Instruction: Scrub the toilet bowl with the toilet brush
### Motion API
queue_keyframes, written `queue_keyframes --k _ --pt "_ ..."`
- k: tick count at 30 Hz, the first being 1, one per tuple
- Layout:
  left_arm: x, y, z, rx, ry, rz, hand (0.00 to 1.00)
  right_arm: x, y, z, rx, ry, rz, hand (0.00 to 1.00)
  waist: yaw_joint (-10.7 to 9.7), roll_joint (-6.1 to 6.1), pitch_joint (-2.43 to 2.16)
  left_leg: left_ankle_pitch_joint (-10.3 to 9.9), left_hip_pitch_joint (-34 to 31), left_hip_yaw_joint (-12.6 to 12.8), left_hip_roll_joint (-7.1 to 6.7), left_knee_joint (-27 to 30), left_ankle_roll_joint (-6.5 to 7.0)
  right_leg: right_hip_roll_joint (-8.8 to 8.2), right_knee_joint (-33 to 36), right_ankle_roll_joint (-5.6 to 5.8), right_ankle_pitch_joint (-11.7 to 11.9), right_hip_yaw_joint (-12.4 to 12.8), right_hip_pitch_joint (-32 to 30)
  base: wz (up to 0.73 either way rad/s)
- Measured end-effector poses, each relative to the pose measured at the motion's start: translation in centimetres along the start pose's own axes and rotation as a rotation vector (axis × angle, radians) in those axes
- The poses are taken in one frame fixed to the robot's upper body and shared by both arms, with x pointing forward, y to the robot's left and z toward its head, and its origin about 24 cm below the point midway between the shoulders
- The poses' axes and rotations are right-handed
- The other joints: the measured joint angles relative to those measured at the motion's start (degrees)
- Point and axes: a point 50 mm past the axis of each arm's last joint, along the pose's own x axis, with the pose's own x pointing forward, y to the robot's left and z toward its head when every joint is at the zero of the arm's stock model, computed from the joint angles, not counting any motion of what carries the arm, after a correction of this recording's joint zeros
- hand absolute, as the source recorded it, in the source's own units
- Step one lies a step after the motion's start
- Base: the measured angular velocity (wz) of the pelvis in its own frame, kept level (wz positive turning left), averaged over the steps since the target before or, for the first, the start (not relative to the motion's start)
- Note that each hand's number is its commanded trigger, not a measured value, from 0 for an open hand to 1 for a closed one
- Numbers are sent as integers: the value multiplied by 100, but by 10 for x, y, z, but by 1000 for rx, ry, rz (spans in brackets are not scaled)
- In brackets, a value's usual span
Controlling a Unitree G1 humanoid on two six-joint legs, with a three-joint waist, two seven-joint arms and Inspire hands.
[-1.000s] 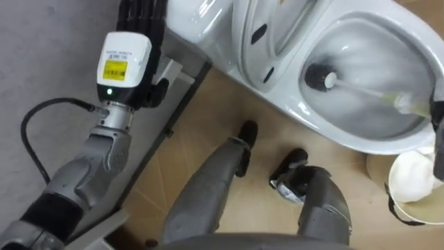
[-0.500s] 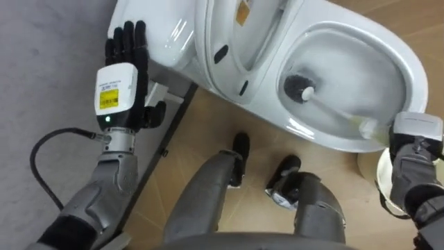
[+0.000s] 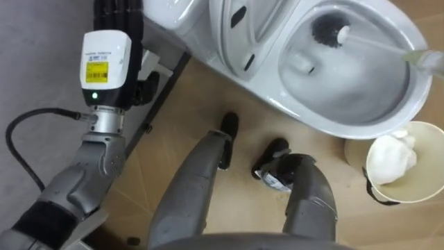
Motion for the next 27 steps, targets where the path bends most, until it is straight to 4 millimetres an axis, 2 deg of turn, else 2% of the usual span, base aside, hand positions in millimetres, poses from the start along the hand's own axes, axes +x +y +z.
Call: queue_keyframes --k 3,4,5,6,7,8,9,10,11,15,17,22,23,27 --pt "2 -1 -1 4 -4 -34 0 0 0 5 -10 -25 -8 100 60 49 3 -10 34 -9 6 -41 46 11 -8 58 26 -10 38 -5" --pt "3 -2 0 3 -9 -46 0 -2 2 8 -15 -37 -7 100 85 113 20 -11 42 -33 9 -38 42 22 -29 68 59 -37 71 0" --pt "1 -4 -1 4 -7 -61 0 -3 5 11 -27 -48 0 100 118 210 52 -3 88 -41 10 -39 53 27 -51 78 81 -54 140 0" --pt "1 -6 -1 1 -4 -72 0 -5 8 13 -43 -54 6 100 164 268 48 -3 109 -41 15 -38 55 36 -71 83 90 -56 169 0" --pt "0 -9 2 -4 -8 -89 0 -8 15 15 -85 -72 15 100 248 429 41 -4 139 -72 13 -38 59 49 -122 77 103 -83 227 0" --pt "-2 -11 3 -6 -8 -105 0 -11 21 19 -130 -94 24 100 273 536 31 9 139 -67 -7 -55 78 29 -120 91 112 -81 219 0" --pt "-3 -12 3 -6 -3 -113 0 -13 25 21 -154 -104 32 100 294 592 36 12 139 -67 -13 -62 81 26 -126 99 117 -75 214 0" --pt "-8 -17 2 -5 4 -140 0 -18 35 23 -214 -116 59 100 372 682 25 12 130 -73 -11 -57 84 40 -146 121 145 -70 208 -6" --pt "-14 -21 1 -4 12 -166 0 -23 45 26 -221 -106 87 100 392 749 -16 9 106 -91 16 -57 89 98 -210 140 181 -69 210 -8" --pt "-22 -28 5 -24 15 -195 0 -32 57 37 -206 -136 107 100 333 789 -43 15 101 -90 78 -75 97 208 -340 53 253 -67 231 -10" --pt "-26 -30 6 -52 22 -202 0 -41 66 49 -193 -170 122 100 127 867 -99 12 153 -110 116 -108 81 293 -479 33 265 -149 365 7" --pt "-48 -37 -1 -88 104 -256 0 -72 98 62 -128 -215 198 100 -160 946 -165 -51 413 -153 186 -215 6 451 -715 36 239 -150 687 3" --pt "-53 -39 -3 -110 135 -266 0 -80 104 66 -96 -233 211 100 -258 952 -169 -59 484 -132 215 -252 -6 484 -775 28 249 -144 753 -8" --pt "-63 -40 -7 -160 203 -270 0 -97 117 71 -32 -252 255 100 -400 973 -192 -55 561 -89 265 -352 -40 538 -870 -11 275 -138 798 -8"
